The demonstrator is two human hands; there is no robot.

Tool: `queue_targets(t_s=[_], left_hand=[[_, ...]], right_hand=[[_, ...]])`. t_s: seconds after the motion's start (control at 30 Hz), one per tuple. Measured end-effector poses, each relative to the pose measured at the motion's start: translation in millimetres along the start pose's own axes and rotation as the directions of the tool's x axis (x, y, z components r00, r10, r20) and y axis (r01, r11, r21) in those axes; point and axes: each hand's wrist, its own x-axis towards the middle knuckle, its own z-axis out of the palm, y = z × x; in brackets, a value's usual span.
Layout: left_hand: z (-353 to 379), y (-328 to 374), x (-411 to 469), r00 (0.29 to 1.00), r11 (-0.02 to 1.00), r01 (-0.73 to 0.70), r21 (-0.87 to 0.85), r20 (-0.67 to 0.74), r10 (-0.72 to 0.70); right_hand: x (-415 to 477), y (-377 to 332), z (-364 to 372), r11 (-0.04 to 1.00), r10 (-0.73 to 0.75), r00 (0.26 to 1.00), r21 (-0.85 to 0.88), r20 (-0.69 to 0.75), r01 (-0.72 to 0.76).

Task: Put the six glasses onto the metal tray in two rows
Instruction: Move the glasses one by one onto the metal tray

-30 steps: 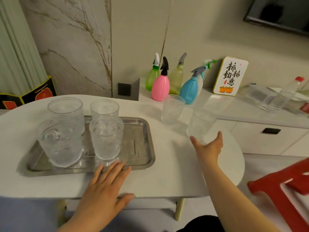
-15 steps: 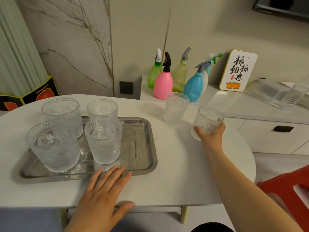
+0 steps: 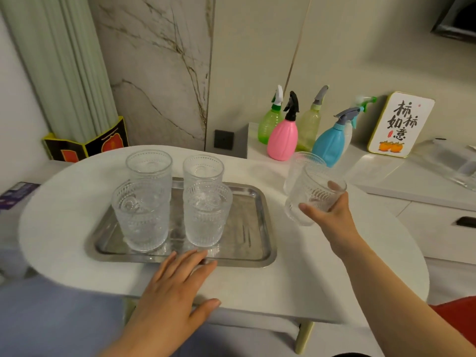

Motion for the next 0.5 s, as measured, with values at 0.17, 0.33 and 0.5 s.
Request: queue_targets(t_s=[0.17, 0.33, 0.5], left_hand=[[-8.8, -9.0, -8.6, 1.0, 0.999, 0.031, 0.008, 0.007, -0.031], [-11.0, -16.6, -14.3, 1.0, 0.998, 0.011, 0.057, -0.029, -0.009], [-8.7, -20.3, -13.2, 1.0, 0.987, 0.006, 0.16, 0.007, -0.007]], right_hand=[[-1.4, -16.5, 45.3, 0.999, -0.03, 0.975, -0.03, 0.222, 0.037], [-1.1, -11.2, 82.1, 0.993, -0.039, 0.957, -0.093, 0.287, 0.068], [7.8, -2.2, 95.7, 0.99, -0.038, 0.964, -0.125, 0.263, 0.073]])
